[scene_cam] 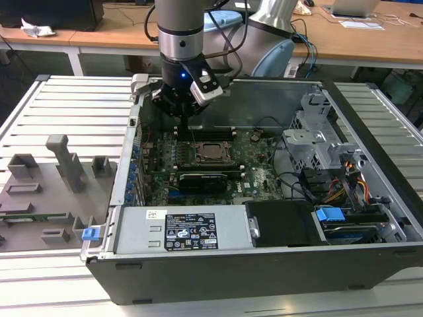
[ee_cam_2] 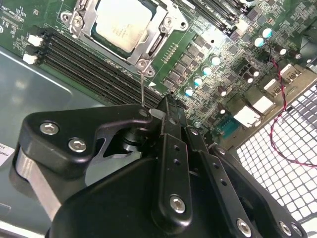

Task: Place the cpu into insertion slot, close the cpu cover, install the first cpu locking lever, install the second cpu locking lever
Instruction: 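Install the first cpu locking lever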

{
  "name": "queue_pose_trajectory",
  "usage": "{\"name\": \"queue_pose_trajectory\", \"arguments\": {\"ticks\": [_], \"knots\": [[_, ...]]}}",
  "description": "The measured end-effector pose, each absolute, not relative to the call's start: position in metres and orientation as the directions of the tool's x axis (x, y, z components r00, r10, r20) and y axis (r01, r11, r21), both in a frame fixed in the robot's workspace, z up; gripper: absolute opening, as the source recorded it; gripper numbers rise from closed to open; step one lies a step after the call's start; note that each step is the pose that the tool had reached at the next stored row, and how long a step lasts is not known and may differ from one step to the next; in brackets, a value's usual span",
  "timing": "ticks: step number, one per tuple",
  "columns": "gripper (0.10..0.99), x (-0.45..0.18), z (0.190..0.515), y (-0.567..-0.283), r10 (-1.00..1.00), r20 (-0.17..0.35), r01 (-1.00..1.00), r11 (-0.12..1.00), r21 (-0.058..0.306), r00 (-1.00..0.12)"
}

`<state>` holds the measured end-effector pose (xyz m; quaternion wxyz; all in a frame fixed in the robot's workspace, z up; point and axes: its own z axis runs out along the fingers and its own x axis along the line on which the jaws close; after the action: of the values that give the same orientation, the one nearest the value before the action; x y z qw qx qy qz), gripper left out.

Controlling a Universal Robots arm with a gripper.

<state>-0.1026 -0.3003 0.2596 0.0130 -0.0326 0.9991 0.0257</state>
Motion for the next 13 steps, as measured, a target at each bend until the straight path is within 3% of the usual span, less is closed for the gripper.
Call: {"name": "queue_pose_trajectory", "arguments": {"ticks": [13], "knots": [[0.106, -0.090, 0.260, -0.298, -0.064, -0.028, -0.066, 0.997, 0.051, -0.998]]}}
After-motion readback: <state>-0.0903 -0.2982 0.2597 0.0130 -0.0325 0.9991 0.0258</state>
